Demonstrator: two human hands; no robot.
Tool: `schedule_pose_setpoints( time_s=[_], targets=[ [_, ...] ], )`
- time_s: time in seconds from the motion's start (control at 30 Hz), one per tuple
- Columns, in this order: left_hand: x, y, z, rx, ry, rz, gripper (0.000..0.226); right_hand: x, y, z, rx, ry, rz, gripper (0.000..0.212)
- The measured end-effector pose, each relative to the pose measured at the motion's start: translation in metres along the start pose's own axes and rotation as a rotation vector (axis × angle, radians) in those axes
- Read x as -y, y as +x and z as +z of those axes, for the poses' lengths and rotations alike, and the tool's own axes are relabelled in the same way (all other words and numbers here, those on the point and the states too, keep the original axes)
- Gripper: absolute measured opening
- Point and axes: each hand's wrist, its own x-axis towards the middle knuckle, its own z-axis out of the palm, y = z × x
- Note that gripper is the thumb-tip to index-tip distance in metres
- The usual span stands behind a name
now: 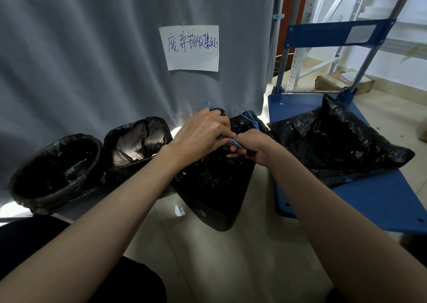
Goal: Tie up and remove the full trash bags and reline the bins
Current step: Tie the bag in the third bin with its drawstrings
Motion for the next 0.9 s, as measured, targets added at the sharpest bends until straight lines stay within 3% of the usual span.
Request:
schedule_pose_setpoints(
  time_s=[0.13, 0.27, 0.37, 0.47, 0.53, 0.57, 0.73, 0.9],
  targets=[
    [0.004, 0.001, 0.003, 0.079, -0.085, -0.135, 0.013, 0.002, -0.001, -0.001, -0.018, 0.008, -0.026, 0.011],
    [0.013, 0.001, 0.004, 0.211, -0.391, -0.47, 0.009, 0.005, -0.004, -0.004, -0.049, 0.038, -0.143, 0.008],
    [0.019, 0.001, 0.002, 0.242, -0.575, -0.612, 0.007, 0.005, -0.005, -0.005, -0.098, 0.068, -0.28, 0.005],
    [0.026, 0.001, -0.001, 0.206, -0.629, -0.713, 0.008, 0.004, -0.011, -0.005, -0.032, -0.032, -0.345, 0.034],
    [0.029, 0.001, -0.002, 0.194, -0.645, -0.751, 0.008, 0.003, -0.017, -0.004, -0.032, -0.193, -0.398, 0.054],
    [0.029, 0.002, -0.003, 0.191, -0.649, -0.76, 0.009, 0.002, -0.018, -0.003, -0.041, -0.253, -0.429, 0.054],
    [0.029, 0.004, -0.003, 0.173, -0.666, -0.77, 0.011, 0.0, -0.017, -0.002, -0.051, -0.252, -0.481, 0.018],
    [0.035, 0.002, -0.006, 0.158, -0.671, -0.745, 0.008, 0.001, -0.015, -0.01, -0.049, -0.166, -0.448, 0.025]
  ],
)
